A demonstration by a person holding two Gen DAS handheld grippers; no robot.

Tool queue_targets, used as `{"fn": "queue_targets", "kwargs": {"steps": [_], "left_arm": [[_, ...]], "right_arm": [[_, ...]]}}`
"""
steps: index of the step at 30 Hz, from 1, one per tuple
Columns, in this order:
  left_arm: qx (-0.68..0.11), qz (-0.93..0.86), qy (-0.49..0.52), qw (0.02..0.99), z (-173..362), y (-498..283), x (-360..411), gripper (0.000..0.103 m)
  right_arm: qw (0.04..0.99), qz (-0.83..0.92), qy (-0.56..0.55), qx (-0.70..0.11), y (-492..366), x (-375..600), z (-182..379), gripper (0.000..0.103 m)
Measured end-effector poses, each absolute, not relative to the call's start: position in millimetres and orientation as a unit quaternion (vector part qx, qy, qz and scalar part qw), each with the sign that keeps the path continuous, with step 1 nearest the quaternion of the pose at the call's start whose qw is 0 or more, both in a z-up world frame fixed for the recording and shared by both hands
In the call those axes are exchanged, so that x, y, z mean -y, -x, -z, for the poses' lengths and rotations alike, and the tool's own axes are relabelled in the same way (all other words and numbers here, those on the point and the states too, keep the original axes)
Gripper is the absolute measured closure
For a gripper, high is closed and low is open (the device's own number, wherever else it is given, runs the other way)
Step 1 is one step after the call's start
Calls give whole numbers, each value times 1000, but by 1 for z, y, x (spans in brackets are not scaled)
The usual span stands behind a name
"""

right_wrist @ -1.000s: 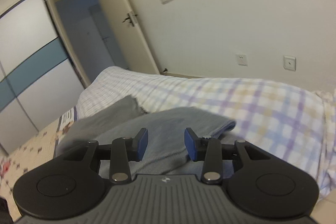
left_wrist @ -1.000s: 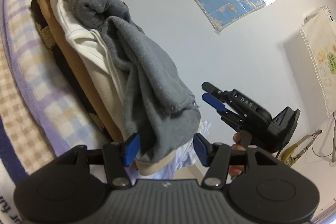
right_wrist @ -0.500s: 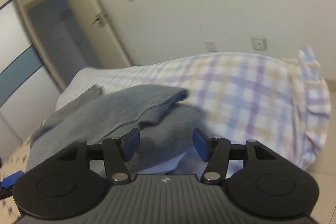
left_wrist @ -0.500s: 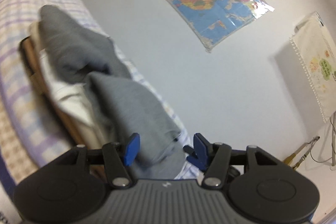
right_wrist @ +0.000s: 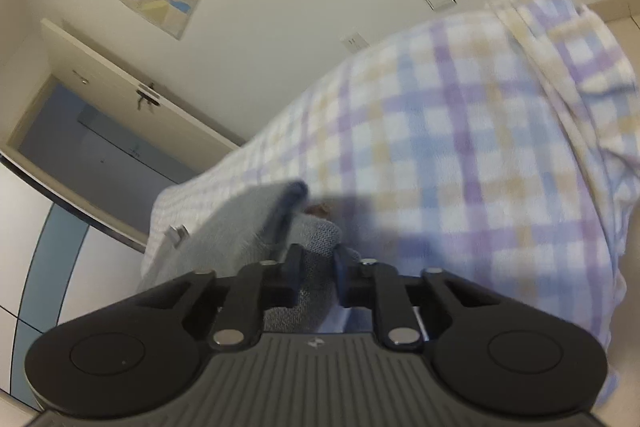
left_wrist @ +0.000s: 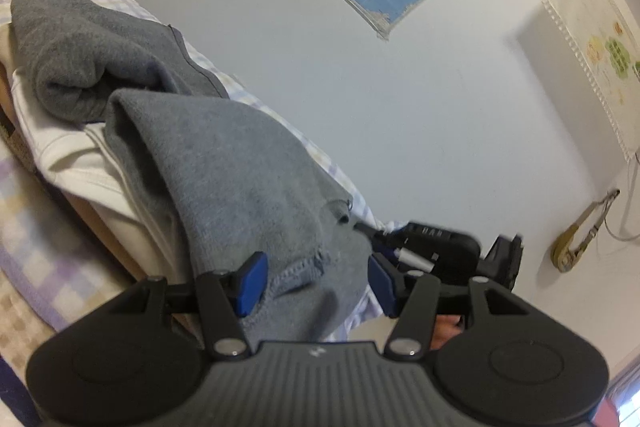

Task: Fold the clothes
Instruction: 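Open both grippers and release the sweater onto the clothes stack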

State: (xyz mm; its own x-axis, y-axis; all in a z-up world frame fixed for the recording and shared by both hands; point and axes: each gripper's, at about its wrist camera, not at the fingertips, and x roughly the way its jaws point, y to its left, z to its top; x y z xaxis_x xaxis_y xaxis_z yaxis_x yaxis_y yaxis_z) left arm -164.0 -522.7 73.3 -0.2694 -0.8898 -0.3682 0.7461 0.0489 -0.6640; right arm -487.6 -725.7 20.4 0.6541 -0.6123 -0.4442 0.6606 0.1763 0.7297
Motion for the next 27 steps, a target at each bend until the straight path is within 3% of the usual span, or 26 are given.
{"fn": "queue_targets", "kwargs": {"steps": [6, 12, 20, 27], "left_arm": [[-413, 679, 64, 603, -70, 171, 529, 48], [-398, 674, 37, 620, -80, 178, 531, 47], [-392, 671, 18, 629, -85, 185, 533, 46], [-396, 669, 17, 628, -83, 185, 528, 46]], "right_arm": [[776, 447, -440, -75, 475, 736, -15, 91], [790, 473, -383, -78, 468, 721, -28, 62], [813, 482, -322, -50, 463, 711, -62, 53], [842, 458, -270, -89, 425, 700, -58, 49]]}}
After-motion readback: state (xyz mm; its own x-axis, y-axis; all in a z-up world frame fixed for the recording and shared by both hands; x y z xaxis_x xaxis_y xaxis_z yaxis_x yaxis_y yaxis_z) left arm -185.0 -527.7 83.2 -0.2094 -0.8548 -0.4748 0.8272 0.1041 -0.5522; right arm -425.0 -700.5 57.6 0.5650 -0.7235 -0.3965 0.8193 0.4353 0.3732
